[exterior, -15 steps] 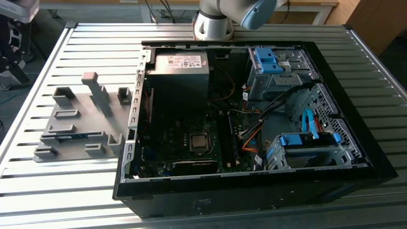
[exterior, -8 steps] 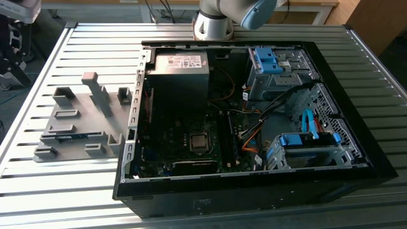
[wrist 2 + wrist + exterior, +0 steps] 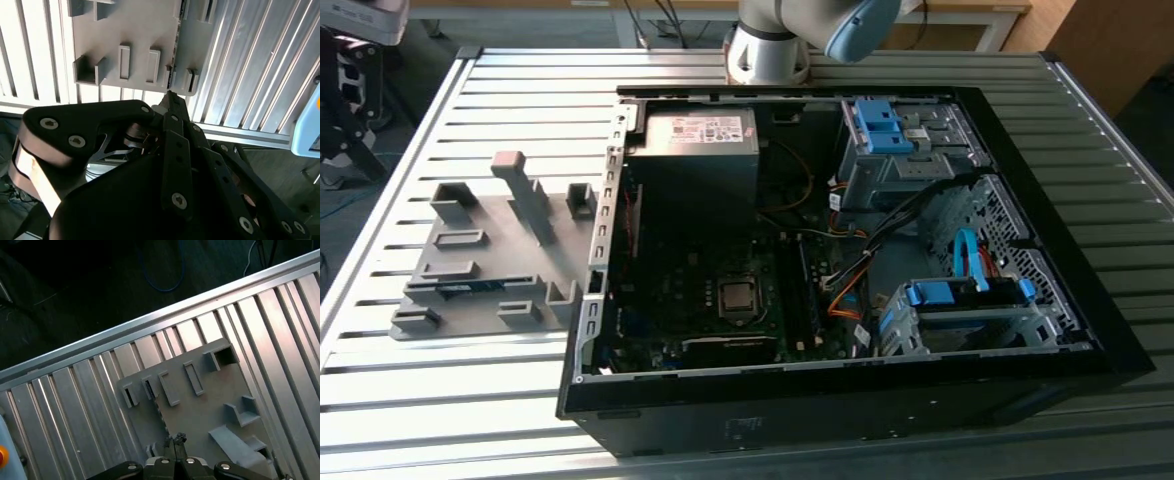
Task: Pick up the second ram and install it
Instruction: 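Pick up the second ram and move it above second insertion slot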
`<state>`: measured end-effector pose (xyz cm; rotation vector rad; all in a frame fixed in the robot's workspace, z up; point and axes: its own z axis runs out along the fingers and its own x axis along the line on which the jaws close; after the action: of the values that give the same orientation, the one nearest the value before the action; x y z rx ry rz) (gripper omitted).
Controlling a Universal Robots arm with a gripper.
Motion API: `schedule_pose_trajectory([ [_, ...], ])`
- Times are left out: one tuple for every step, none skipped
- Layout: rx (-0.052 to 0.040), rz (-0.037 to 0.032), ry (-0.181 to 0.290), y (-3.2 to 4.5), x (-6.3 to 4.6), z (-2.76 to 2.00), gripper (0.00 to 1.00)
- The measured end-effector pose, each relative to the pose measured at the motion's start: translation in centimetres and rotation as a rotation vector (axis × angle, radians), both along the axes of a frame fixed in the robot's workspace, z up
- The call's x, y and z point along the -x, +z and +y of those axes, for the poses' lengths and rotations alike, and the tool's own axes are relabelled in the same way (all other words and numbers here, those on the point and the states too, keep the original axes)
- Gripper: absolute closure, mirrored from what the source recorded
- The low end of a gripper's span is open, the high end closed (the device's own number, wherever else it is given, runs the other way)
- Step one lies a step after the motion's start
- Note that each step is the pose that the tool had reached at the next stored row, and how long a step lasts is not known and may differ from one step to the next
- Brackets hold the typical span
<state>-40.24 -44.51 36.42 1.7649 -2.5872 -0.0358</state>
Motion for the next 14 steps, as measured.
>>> schedule_pose_trajectory([
  [0.0000, -0.0001, 0.008, -0.04, 0.00, 0.00, 0.89],
  [0.0000, -0.0001, 0.017, -0.07, 0.00, 0.00, 0.89],
  [0.0000, -0.0002, 0.028, -0.12, 0.00, 0.00, 0.89],
  [0.0000, -0.0003, 0.041, -0.17, 0.00, 0.00, 0.89],
  [0.0000, -0.0003, 0.055, -0.21, 0.00, 0.00, 0.89],
  [0.0000, -0.0003, 0.069, -0.26, 0.00, 0.00, 0.89],
  [0.0000, -0.0003, 0.084, -0.30, 0.00, 0.00, 0.89],
  [0.0000, -0.0003, 0.098, -0.34, 0.00, 0.00, 0.89],
  [0.0000, -0.0003, 0.110, -0.37, 0.00, 0.00, 0.89],
  [0.0000, -0.0004, 0.120, -0.40, 0.00, 0.00, 0.89],
  [0.0000, -0.0005, 0.129, -0.42, 0.00, 0.00, 0.89],
  [0.0000, -0.0006, 0.139, -0.45, 0.00, 0.00, 0.89],
  [0.0000, -0.0005, 0.148, -0.48, 0.00, 0.00, 0.89],
  [0.0001, -0.0005, 0.157, -0.50, 0.00, 0.00, 0.89],
])
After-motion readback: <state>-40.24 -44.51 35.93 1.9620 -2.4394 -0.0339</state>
